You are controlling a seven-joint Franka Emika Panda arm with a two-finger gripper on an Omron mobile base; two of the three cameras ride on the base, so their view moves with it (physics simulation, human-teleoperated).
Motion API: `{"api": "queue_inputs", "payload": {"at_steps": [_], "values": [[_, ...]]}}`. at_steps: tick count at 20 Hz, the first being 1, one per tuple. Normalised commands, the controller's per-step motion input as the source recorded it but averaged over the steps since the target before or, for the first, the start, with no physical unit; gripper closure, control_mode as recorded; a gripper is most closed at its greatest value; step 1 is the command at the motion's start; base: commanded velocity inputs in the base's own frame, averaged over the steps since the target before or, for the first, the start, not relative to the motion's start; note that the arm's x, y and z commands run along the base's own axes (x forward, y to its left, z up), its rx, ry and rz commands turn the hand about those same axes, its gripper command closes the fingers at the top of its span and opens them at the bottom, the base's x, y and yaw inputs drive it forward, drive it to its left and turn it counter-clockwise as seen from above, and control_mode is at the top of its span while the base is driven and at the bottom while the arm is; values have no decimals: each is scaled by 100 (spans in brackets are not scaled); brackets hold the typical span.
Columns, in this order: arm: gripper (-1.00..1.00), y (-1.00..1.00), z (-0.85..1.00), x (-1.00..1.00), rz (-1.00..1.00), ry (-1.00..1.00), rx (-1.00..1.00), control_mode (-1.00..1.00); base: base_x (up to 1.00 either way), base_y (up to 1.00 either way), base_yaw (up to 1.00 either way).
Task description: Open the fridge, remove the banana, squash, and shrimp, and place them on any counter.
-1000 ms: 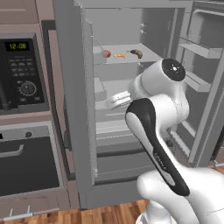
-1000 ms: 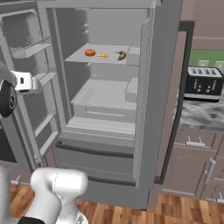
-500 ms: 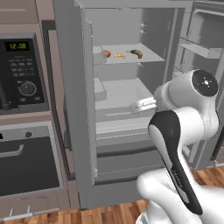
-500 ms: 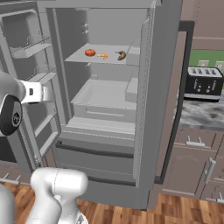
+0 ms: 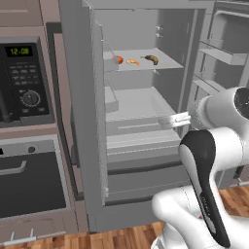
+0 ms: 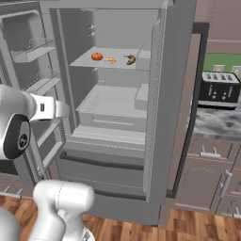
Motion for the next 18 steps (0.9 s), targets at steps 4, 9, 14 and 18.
{"api": "queue_inputs", "payload": {"at_steps": [4,9,14,18], "values": [[-100,-18,10,0,-22,0,0,-100,0,0,0],[-100,-35,13,-4,-4,0,0,-100,0,0,0],[-100,-34,16,-8,3,0,1,-100,0,0,0],[-100,-8,15,1,0,1,0,-100,0,0,0]]}}
